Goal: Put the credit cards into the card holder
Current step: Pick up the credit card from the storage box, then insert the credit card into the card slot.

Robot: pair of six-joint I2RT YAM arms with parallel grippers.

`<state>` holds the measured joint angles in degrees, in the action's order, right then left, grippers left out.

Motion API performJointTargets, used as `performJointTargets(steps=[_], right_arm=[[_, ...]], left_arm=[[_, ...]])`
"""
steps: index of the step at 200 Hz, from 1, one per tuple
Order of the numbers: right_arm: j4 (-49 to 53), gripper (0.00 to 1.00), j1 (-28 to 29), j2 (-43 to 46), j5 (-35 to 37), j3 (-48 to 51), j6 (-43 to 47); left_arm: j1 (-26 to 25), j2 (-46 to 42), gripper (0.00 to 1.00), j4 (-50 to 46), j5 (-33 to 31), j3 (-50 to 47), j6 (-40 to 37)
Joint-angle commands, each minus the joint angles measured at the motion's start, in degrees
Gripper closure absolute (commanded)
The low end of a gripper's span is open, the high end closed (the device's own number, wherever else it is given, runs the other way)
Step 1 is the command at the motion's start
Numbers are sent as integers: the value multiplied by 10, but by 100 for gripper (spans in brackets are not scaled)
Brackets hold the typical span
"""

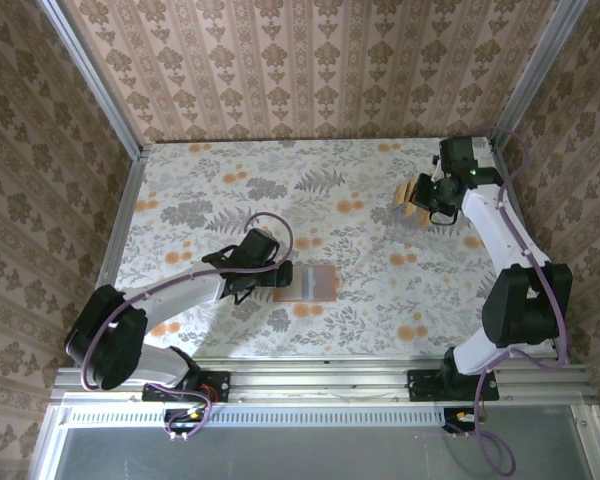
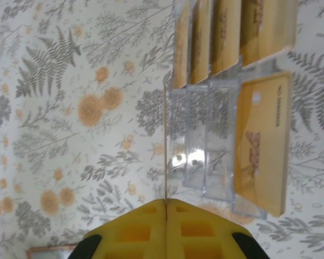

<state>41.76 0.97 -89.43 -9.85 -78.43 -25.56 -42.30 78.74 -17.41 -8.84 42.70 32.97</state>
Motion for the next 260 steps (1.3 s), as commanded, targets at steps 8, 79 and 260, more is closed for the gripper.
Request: performJointTargets(steps=[8, 79, 260], right_arm=[[-48, 100, 45, 54, -65, 59, -30], [-252, 100, 299, 93, -33, 229, -136], [-406, 100, 435, 19, 67, 339, -226]], left_arm=[[8, -18, 0, -18, -4, 7, -18], [11, -37, 0, -22, -6, -22, -12], [-40, 69, 0, -39, -60, 39, -35]])
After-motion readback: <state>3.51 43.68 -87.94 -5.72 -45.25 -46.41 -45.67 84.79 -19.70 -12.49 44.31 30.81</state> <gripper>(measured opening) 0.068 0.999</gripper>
